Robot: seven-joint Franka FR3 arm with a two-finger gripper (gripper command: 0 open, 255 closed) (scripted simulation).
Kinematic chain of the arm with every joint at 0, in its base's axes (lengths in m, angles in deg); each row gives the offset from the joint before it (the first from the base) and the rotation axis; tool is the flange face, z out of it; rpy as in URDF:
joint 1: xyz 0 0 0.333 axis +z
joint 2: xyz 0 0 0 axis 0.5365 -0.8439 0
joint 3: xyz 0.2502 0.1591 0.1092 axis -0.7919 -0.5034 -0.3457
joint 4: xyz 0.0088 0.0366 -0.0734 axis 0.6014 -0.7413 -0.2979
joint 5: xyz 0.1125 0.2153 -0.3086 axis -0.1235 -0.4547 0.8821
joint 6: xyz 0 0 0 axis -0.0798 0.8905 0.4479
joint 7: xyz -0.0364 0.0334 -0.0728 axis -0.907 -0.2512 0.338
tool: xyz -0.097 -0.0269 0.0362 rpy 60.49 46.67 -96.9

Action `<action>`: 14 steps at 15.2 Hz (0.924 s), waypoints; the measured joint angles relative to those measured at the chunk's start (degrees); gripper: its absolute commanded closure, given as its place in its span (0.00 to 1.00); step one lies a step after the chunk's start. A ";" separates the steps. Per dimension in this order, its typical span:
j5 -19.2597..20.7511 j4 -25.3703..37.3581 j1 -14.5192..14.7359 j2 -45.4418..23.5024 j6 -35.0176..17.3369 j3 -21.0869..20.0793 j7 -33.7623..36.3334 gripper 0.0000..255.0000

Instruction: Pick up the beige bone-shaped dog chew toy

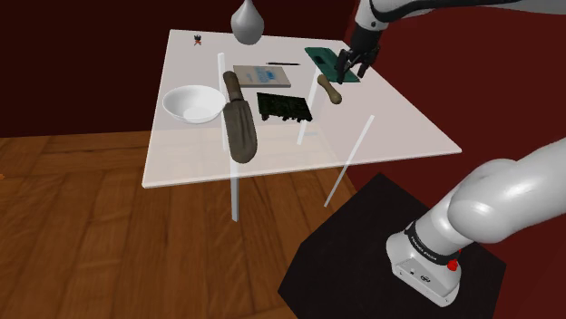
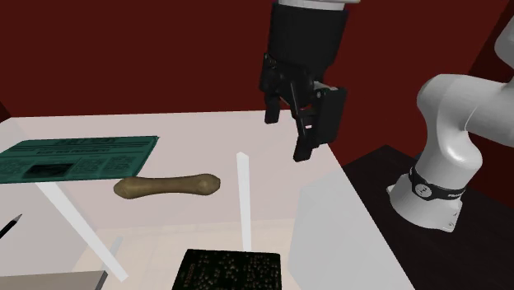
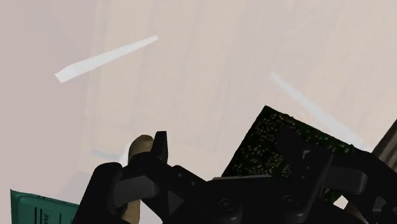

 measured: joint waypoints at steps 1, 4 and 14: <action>-0.03 1.36 -0.35 -2.08 -0.79 0.42 0.21 0.00; -0.23 4.49 -1.29 -7.79 -3.49 1.53 1.02 0.00; -2.91 19.30 -4.70 -27.17 -8.46 4.80 2.91 0.00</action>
